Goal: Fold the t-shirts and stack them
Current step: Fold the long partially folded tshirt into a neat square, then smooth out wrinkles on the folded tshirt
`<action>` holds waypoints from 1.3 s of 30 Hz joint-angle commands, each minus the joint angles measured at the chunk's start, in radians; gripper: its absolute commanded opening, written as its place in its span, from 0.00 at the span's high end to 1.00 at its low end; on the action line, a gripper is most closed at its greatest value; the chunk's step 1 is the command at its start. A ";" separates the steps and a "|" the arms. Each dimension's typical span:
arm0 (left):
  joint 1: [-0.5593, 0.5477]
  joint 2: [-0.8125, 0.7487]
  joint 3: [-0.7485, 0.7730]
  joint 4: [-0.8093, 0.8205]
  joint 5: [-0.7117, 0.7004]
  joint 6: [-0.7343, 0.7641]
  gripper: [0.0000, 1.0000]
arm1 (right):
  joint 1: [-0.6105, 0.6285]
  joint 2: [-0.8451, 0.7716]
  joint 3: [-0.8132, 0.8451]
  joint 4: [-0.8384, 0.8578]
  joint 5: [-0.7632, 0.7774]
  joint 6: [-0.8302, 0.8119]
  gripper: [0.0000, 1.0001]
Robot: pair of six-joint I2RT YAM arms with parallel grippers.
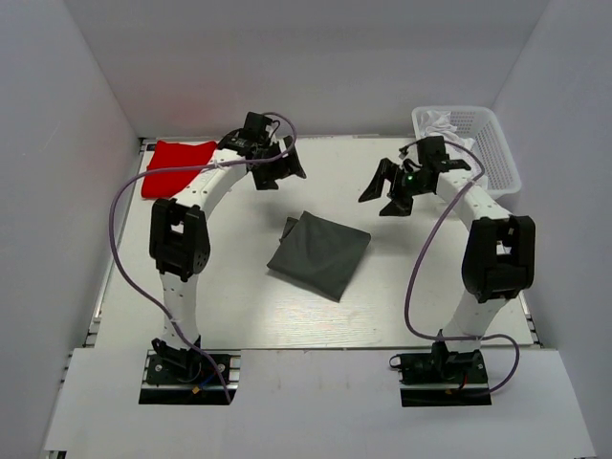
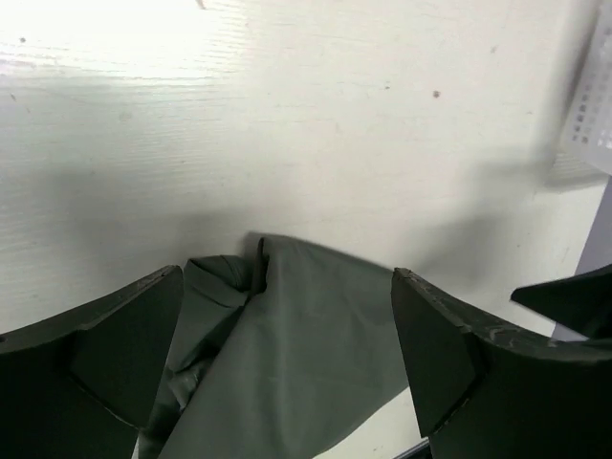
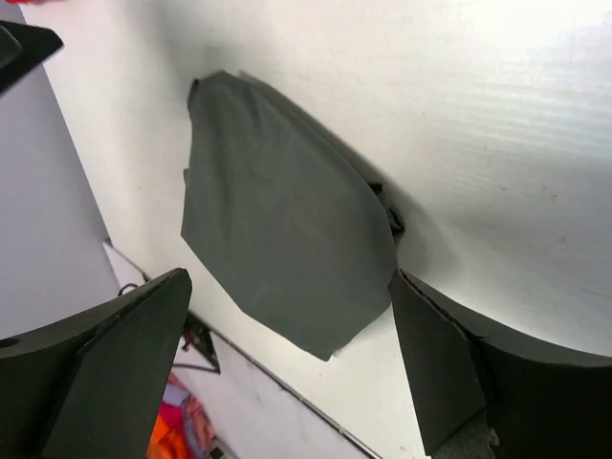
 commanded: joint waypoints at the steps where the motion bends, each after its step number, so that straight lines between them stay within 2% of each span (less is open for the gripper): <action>1: -0.001 -0.067 -0.016 0.010 0.072 0.059 0.00 | 0.004 -0.073 0.043 -0.011 0.061 -0.011 0.10; 3: -0.025 -0.108 -0.069 0.080 0.135 0.086 0.00 | 0.003 -0.119 -0.016 -0.010 0.064 -0.007 0.10; 6: -0.025 -0.117 -0.134 0.103 0.194 0.149 0.00 | 0.004 -0.188 -0.133 0.024 0.042 -0.022 0.10; 9: -0.034 -0.093 -0.152 0.084 0.169 0.258 0.00 | 0.010 -0.246 -0.234 0.062 0.094 -0.036 0.10; 11: -0.047 -0.079 -0.163 0.084 0.169 0.290 0.04 | 0.020 -0.280 -0.309 0.100 0.157 -0.040 0.10; 15: -0.070 -0.033 -0.166 0.119 0.140 0.290 0.14 | 0.040 -0.289 -0.368 0.183 0.134 -0.025 0.10; 21: -0.079 0.051 -0.106 0.073 0.096 0.269 0.35 | 0.078 -0.210 -0.359 0.209 0.130 -0.004 0.10; 25: -0.079 0.071 -0.128 0.073 0.074 0.260 0.38 | 0.092 -0.151 -0.354 0.234 0.114 0.027 0.10; 27: -0.079 0.071 -0.137 0.087 0.093 0.260 0.45 | 0.095 -0.139 -0.354 0.246 0.122 0.039 0.10; 29: -0.079 0.071 -0.149 0.105 0.122 0.251 0.52 | 0.092 -0.121 -0.356 0.268 0.102 0.041 0.30; 30: -0.079 0.062 -0.158 0.119 0.131 0.250 0.60 | 0.095 -0.119 -0.357 0.272 0.081 0.048 0.40; 31: -0.079 0.062 -0.159 0.119 0.142 0.238 0.68 | 0.095 -0.110 -0.357 0.280 0.069 0.053 0.62; 32: -0.079 0.062 -0.159 0.128 0.142 0.238 0.78 | 0.095 -0.107 -0.359 0.294 0.068 0.064 0.68; 33: -0.079 0.062 -0.159 0.137 0.151 0.238 0.97 | 0.093 -0.102 -0.356 0.291 0.078 0.064 0.72; 34: -0.079 0.050 -0.159 0.137 0.151 0.228 1.00 | 0.096 -0.098 -0.348 0.292 0.081 0.067 0.82; 37: -0.079 0.021 -0.169 0.137 0.151 0.227 1.00 | 0.099 -0.101 -0.339 0.288 0.104 0.070 1.00; 39: -0.079 -0.004 -0.189 0.150 0.151 0.227 1.00 | 0.096 -0.119 -0.330 0.283 0.121 0.058 1.00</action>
